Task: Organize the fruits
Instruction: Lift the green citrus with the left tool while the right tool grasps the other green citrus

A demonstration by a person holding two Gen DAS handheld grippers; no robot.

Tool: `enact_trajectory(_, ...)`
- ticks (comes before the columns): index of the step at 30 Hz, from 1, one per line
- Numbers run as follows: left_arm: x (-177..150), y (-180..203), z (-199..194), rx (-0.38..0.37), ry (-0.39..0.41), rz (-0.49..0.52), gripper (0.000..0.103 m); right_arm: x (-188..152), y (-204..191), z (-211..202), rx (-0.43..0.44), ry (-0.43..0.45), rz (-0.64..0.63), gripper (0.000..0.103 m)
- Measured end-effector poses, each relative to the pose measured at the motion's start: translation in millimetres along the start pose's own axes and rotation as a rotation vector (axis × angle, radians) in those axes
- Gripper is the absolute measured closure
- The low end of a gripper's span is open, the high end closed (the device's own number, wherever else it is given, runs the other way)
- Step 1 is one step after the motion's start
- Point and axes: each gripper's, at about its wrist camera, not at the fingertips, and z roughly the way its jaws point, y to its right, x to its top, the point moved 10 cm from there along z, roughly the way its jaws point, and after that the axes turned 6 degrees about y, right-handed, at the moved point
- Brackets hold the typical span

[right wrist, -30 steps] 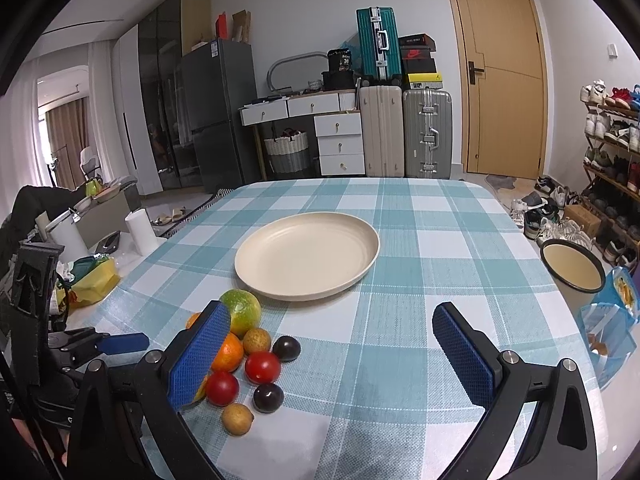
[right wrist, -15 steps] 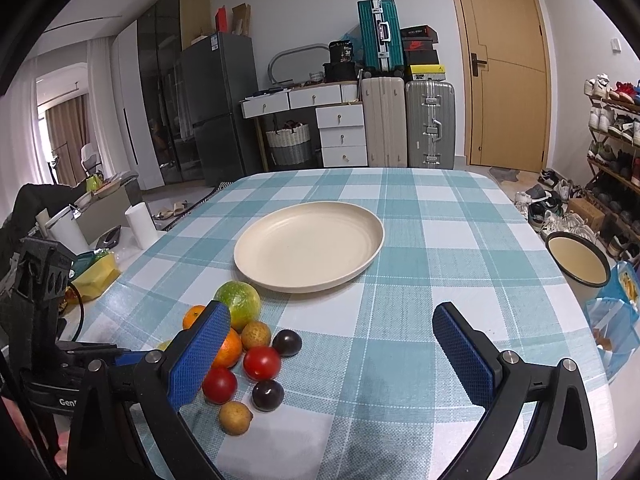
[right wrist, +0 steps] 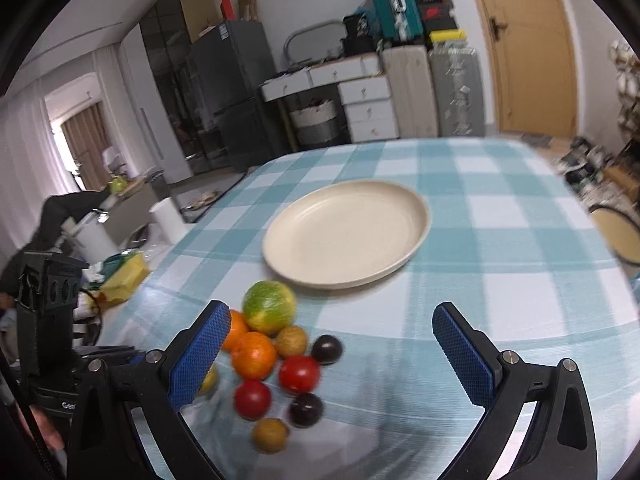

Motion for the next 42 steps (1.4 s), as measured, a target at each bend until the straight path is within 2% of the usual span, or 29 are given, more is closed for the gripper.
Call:
enact_trajectory(19, 29.2, -31.5, -14.3, 0.018, 0.042, -0.052, 0.056, -8.3, -35.1, 68.2, 0.139, -0.196, 0.041, 0.002)
enact_trajectory(26, 35.7, -40.7, -12.7, 0.028, 0.043, -0.068, 0.056, -12.2, -38.8, 92.5, 0.167, -0.268, 0.086, 0.014)
enact_trajectory(31, 43.5, -47.6, -9.1, 0.032, 0.043, -0.082, 0.056, -16.4, -46.0, 102.1, 0.180, -0.313, 0.083, 0.028)
enact_trajectory(33, 46.8, -49.3, -7.3, 0.035, 0.042, -0.085, 0.056, -18.8, -49.1, 103.8, 0.184, -0.331, 0.076, 0.043)
enact_trajectory(35, 49.6, -50.7, -4.5, 0.041, 0.038, -0.085, 0.056, -20.9, -47.5, 106.0, 0.175, -0.342, 0.072, 0.053)
enact_trajectory(42, 59.9, -49.2, 2.8, 0.051, 0.034, -0.082, 0.056, -19.1, -42.2, 104.0, 0.194, -0.324, 0.107, 0.054)
